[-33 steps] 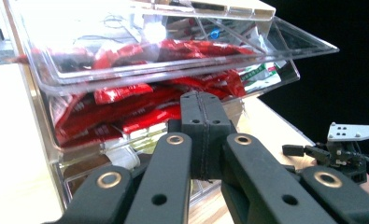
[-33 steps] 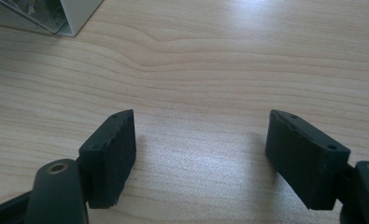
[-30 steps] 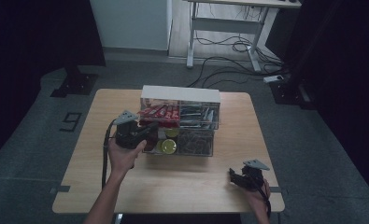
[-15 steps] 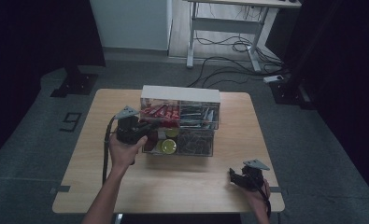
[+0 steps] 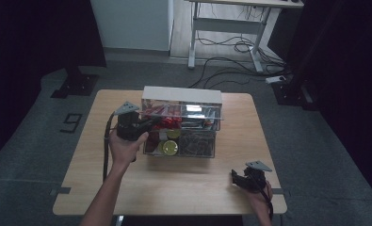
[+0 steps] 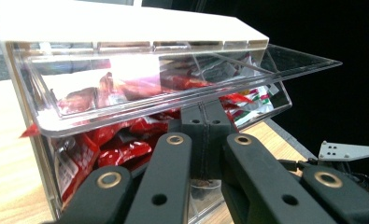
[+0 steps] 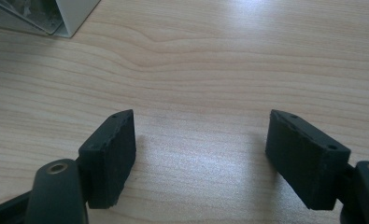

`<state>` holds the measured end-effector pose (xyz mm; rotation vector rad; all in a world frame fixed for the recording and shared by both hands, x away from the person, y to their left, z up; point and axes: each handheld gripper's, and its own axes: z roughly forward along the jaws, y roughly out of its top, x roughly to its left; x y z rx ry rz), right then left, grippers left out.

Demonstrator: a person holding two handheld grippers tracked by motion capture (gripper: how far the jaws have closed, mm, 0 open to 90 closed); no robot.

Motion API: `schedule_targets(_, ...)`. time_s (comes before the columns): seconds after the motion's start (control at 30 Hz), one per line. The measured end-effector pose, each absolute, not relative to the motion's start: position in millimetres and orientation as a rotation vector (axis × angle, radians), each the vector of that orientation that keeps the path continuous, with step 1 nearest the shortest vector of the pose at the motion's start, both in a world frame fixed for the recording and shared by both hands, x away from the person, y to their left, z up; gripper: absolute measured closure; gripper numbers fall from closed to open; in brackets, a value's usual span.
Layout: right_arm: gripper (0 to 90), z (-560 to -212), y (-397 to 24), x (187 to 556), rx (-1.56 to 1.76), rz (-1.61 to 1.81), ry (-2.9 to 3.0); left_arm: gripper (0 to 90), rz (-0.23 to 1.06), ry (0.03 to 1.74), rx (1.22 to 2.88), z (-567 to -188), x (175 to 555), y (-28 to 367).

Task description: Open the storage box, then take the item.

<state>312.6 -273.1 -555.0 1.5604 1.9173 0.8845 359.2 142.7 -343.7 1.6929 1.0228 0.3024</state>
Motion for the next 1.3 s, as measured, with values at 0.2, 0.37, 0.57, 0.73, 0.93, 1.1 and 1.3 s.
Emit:
schedule_targets(0.2,24.0,-555.0,-273.3,312.7,1.558,0.884,1.918,90.0,0.319,1.019,1.684,-335.7,362.7,141.2)
schedule_targets(0.37,24.0,-555.0,-273.5,313.0,1.561,0.883,1.915,90.0,0.324,1.019,1.677,-330.5,364.5,140.7)
schedule_targets(0.57,24.0,-555.0,-273.8,313.3,1.563,0.882,1.914,90.0,0.327,1.026,1.665,-326.3,368.1,140.2)
schedule_targets(0.73,24.0,-555.1,-273.9,313.3,1.561,0.881,1.914,90.0,0.325,1.024,1.665,-324.5,369.7,139.7)
schedule_targets(0.93,24.0,-555.0,-273.8,313.3,1.563,0.882,1.912,90.0,0.328,1.026,1.666,-326.3,369.4,139.8)
schedule_targets(1.1,28.0,-554.6,-273.1,312.8,1.561,0.891,1.901,90.0,0.329,1.02,1.669,-326.2,369.2,139.0)
schedule_targets(1.3,32.9,-537.0,-266.0,308.4,1.514,0.954,1.895,90.0,0.324,1.009,1.678,-327.3,370.1,135.8)
